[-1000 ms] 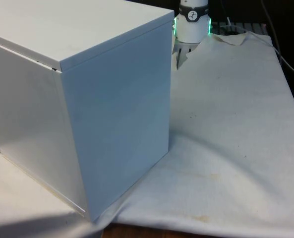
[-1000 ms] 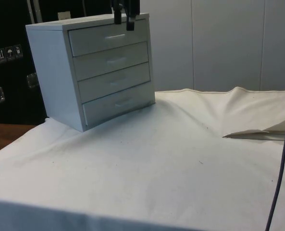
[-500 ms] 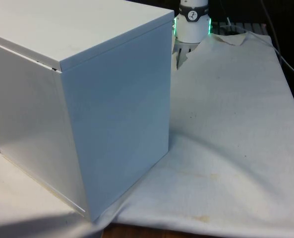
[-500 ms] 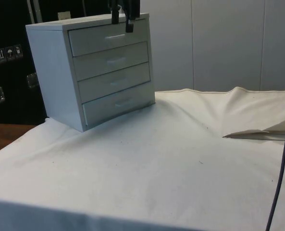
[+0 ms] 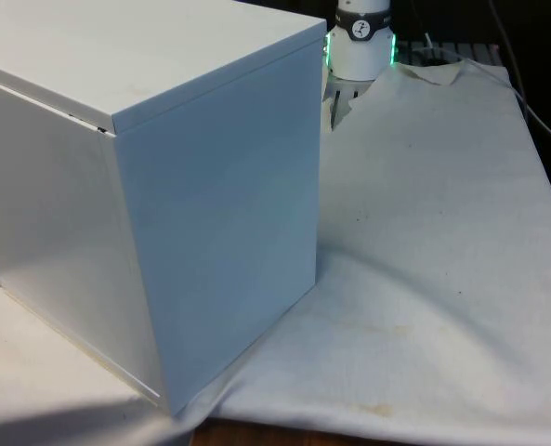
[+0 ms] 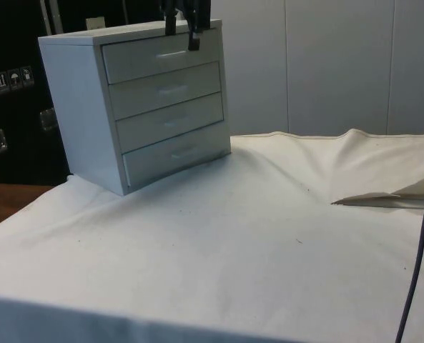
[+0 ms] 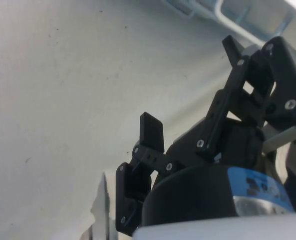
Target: Open the drawer, then close it.
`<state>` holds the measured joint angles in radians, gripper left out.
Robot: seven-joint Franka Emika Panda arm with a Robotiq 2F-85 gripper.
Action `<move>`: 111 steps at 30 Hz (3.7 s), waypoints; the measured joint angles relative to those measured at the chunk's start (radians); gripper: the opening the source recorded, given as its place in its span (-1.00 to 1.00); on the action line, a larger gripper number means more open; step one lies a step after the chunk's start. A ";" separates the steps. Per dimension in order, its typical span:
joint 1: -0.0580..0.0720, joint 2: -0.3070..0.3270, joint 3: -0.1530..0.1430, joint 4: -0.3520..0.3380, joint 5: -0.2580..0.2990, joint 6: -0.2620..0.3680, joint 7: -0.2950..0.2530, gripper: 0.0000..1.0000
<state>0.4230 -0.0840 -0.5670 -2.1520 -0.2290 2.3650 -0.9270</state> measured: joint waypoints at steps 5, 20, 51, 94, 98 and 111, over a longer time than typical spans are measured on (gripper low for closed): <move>0.000 0.000 0.000 -0.009 -0.031 0.015 0.000 1.00; -0.001 0.013 -0.009 -0.041 -0.088 0.099 0.002 1.00; -0.003 0.050 -0.032 -0.106 -0.214 0.263 0.067 1.00; 0.003 0.085 -0.055 -0.108 -0.212 0.315 0.068 1.00; 0.004 0.085 -0.052 -0.114 -0.214 0.325 0.069 1.00; 0.004 0.085 -0.052 -0.126 -0.215 0.339 0.069 1.00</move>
<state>0.4270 0.0010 -0.6190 -2.2780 -0.4440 2.7040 -0.8580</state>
